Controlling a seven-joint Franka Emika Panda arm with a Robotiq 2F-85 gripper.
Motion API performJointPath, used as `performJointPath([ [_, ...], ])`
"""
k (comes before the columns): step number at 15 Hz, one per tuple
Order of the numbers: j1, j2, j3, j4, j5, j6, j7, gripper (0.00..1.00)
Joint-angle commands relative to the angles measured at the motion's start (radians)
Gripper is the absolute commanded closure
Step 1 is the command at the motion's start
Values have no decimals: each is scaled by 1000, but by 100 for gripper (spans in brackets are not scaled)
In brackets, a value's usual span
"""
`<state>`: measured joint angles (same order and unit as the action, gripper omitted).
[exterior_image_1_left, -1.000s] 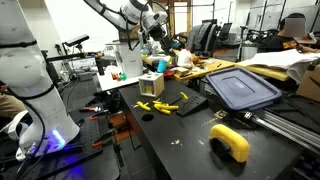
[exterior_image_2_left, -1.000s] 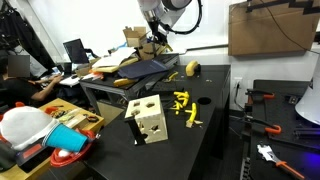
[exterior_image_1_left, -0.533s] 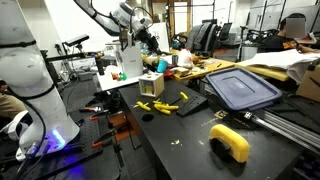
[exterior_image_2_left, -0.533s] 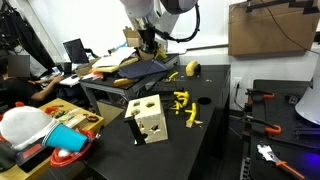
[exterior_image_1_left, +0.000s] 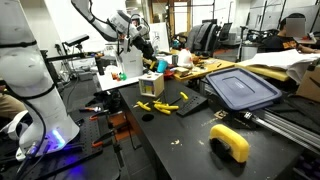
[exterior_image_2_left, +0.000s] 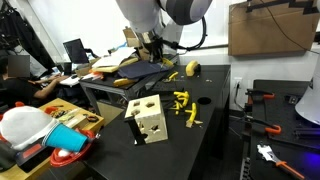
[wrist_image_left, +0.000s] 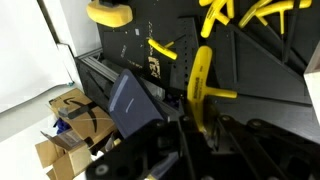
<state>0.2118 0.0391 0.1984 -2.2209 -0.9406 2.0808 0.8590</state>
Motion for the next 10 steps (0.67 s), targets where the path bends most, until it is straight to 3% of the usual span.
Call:
performJointPath([
  [1, 11, 27, 8, -25, -17, -2, -22, 96],
  [10, 53, 106, 24, 40, -12, 6, 7, 96],
])
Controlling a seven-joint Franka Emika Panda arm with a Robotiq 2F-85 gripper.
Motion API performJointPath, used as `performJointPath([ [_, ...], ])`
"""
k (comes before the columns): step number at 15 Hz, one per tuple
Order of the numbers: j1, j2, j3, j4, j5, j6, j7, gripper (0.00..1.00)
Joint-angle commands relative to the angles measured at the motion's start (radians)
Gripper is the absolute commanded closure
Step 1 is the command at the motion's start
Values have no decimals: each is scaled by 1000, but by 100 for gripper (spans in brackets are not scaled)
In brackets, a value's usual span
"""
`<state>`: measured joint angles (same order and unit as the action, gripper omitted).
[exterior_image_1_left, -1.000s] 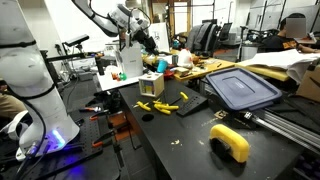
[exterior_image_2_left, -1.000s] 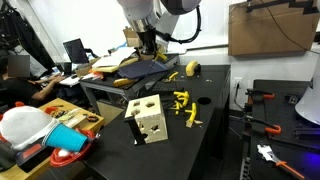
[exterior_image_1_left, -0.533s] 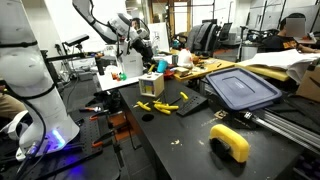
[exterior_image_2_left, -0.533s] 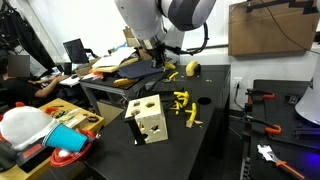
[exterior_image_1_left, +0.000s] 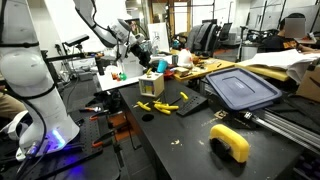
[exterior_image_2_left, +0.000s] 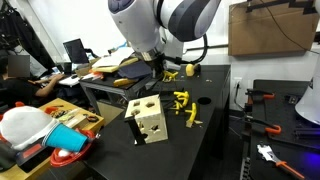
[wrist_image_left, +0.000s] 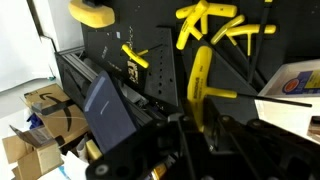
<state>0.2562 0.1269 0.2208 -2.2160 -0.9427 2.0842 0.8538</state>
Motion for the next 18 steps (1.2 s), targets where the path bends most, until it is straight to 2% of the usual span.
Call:
performJointPath([
  [1, 9, 25, 0, 49, -4, 2, 8, 96],
  [8, 24, 80, -1, 116, -13, -7, 13, 96],
  [18, 84, 159, -1, 119, -57, -31, 33, 96],
])
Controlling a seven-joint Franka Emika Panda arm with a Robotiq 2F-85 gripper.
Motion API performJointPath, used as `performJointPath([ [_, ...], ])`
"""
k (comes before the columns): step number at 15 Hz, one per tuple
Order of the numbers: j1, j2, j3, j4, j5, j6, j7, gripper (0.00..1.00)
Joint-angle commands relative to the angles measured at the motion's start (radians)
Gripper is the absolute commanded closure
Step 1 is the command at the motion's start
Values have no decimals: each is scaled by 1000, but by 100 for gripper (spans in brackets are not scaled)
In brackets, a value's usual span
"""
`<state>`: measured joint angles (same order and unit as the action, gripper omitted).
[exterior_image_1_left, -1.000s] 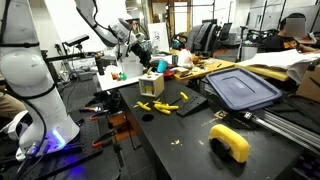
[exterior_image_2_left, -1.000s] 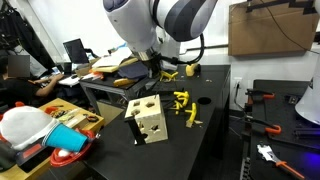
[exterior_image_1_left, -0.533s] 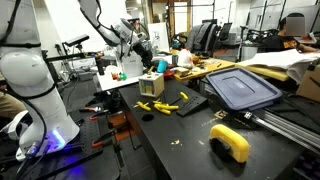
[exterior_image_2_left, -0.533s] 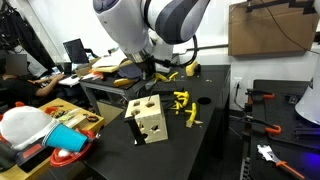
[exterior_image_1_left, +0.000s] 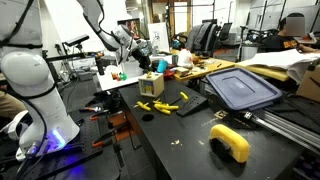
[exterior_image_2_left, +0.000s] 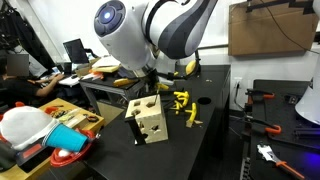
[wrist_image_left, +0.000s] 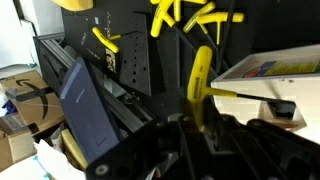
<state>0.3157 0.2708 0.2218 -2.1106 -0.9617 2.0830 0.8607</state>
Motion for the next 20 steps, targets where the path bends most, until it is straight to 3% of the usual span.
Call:
performJointPath([
  [1, 32, 19, 0, 14, -55, -31, 39, 96],
  [9, 89, 51, 18, 11, -209, -31, 125, 96],
  [10, 95, 57, 24, 9, -231, -26, 134, 62],
  [12, 100, 64, 36, 6, -255, -18, 137, 52],
  [16, 80, 53, 52, 0, -235, 4, 116, 21],
  [18, 56, 30, 52, -7, -192, 22, 89, 6],
  [20, 10, -16, 56, -25, -74, 45, -12, 0],
])
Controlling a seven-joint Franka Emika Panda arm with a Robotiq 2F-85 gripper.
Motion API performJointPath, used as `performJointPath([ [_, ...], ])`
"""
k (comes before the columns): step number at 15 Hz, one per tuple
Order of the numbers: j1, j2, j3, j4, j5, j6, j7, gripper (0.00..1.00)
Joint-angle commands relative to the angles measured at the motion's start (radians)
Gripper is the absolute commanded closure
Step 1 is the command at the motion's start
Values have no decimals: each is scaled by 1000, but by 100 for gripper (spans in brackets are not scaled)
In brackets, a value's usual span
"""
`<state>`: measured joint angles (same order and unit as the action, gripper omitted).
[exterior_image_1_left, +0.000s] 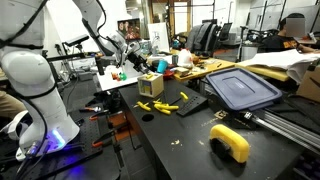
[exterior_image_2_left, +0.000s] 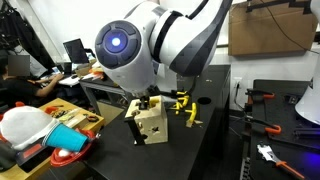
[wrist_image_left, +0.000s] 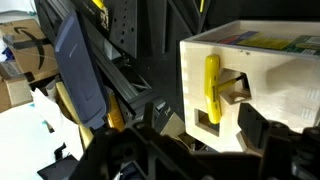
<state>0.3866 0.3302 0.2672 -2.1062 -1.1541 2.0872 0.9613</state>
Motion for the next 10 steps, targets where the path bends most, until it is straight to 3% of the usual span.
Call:
performJointPath([
  [1, -82, -99, 8, -37, 185, 51, -172, 0],
  [8, -275, -242, 16, -36, 739, 18, -755, 0],
  [9, -245, -256, -36, -23, 811, -10, -829, 0],
  [10, -254, -265, -44, -19, 867, -30, -887, 0],
])
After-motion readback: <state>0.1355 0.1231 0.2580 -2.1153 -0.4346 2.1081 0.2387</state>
